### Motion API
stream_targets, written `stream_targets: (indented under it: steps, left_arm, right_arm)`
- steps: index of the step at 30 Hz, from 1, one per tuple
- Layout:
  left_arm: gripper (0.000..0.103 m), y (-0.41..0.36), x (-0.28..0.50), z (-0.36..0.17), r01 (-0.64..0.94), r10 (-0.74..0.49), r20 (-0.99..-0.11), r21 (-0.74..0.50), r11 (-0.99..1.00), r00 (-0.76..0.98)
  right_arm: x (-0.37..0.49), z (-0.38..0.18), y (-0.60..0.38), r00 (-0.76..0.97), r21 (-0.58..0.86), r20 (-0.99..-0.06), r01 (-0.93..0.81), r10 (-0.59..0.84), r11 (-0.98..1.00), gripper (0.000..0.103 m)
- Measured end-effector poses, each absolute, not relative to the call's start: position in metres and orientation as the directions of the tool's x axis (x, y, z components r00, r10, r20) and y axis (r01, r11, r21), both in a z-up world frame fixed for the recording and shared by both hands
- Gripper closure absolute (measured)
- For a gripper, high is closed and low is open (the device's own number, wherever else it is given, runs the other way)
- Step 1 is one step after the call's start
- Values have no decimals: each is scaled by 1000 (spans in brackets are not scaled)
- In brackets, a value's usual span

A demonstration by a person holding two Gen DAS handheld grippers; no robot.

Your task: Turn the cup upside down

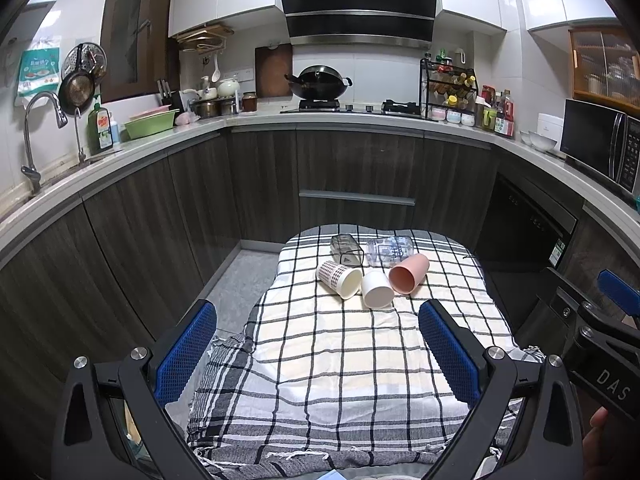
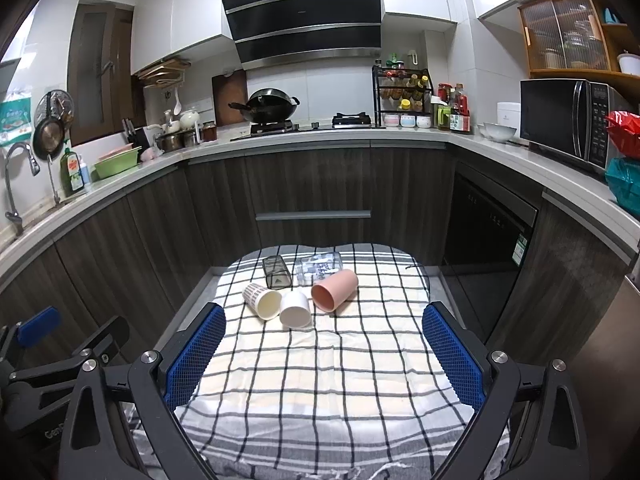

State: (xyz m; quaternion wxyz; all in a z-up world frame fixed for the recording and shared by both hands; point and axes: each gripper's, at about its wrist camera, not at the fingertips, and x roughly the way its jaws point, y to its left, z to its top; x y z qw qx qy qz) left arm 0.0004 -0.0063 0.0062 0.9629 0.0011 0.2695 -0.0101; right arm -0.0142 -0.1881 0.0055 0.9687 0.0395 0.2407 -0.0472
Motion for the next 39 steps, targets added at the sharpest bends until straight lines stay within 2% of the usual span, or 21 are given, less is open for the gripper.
stream_targets:
  steps: [15,39]
  left_arm:
    - [0,-8,6,9,11,-9,-526,1,1000,850]
    - [0,-29,84,-4,15,-13,-590,-2,1000,808]
  right_arm:
    - [-9,9,-191,879,44,-471,105,-72,993,4]
    - [61,8,-216,840,54,-537,124,-75,991,4]
